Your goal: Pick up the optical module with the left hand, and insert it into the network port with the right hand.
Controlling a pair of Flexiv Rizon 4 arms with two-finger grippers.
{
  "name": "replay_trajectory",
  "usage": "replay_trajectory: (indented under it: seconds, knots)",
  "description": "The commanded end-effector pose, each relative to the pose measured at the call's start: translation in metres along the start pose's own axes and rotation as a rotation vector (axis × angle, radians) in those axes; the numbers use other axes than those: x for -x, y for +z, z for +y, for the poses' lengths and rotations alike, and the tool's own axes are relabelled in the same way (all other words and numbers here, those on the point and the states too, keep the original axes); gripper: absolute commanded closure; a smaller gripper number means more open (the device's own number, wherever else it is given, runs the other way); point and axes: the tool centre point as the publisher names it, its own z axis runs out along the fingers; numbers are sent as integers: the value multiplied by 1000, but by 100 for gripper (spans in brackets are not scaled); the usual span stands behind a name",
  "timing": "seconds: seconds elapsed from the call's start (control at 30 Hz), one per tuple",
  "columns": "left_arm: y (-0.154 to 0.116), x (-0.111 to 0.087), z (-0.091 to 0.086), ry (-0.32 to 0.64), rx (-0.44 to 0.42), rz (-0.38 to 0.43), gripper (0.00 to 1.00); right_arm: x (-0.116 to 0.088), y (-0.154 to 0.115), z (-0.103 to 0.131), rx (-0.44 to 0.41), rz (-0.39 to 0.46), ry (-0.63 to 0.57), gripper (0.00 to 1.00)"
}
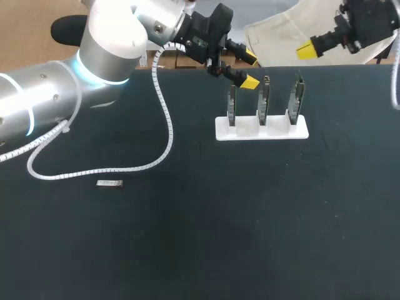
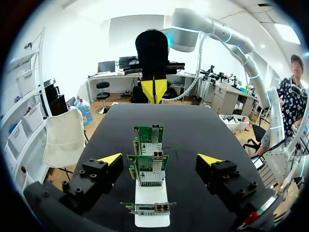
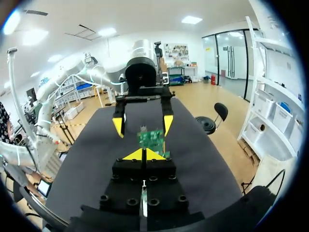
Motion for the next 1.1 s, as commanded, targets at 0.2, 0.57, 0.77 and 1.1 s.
replay_trajectory:
  seconds: [0.2, 0.57, 0.77, 1.1]
  knots:
    - [0, 0, 0, 1, 1, -1, 0, -16, -20, -1, 11, 11, 36, 100]
    - [0, 0, 0, 1, 1, -1, 0, -36, -27, 2, 50, 59, 42, 100]
    - [0, 0, 0, 1, 1, -1, 0, -43, -26, 0, 28, 79, 43, 100]
    - [0, 0, 0, 1, 1, -1, 0, -49, -22, 3, 17, 89, 45, 100]
